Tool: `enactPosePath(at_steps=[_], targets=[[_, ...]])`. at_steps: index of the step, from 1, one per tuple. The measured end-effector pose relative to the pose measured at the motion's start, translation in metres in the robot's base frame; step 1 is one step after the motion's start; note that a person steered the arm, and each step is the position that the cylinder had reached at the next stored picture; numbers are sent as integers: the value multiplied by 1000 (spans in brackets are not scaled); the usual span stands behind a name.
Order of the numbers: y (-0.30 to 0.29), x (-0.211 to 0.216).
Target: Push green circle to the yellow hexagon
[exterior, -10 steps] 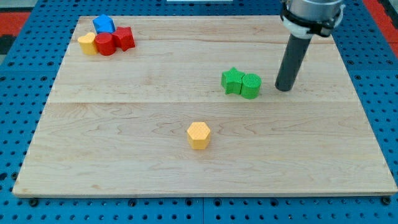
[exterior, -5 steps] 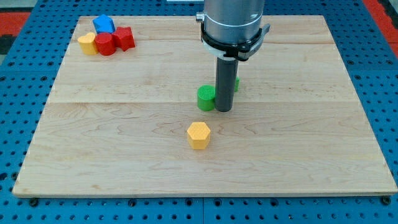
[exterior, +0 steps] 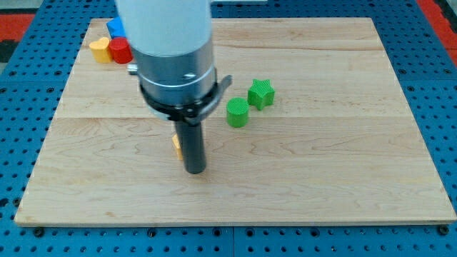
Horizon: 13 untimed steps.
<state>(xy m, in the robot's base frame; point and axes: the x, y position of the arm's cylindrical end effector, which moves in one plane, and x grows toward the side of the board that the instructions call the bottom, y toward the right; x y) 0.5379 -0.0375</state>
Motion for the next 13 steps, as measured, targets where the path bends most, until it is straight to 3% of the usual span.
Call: enactPosePath(at_steps=[1, 2, 5, 6, 7, 8, 9, 10, 13], targets=[[62, -38], [76, -78], [43, -95], [48, -141], [21, -141], [25, -182], [-3, -185], [1, -149], [-34, -121]])
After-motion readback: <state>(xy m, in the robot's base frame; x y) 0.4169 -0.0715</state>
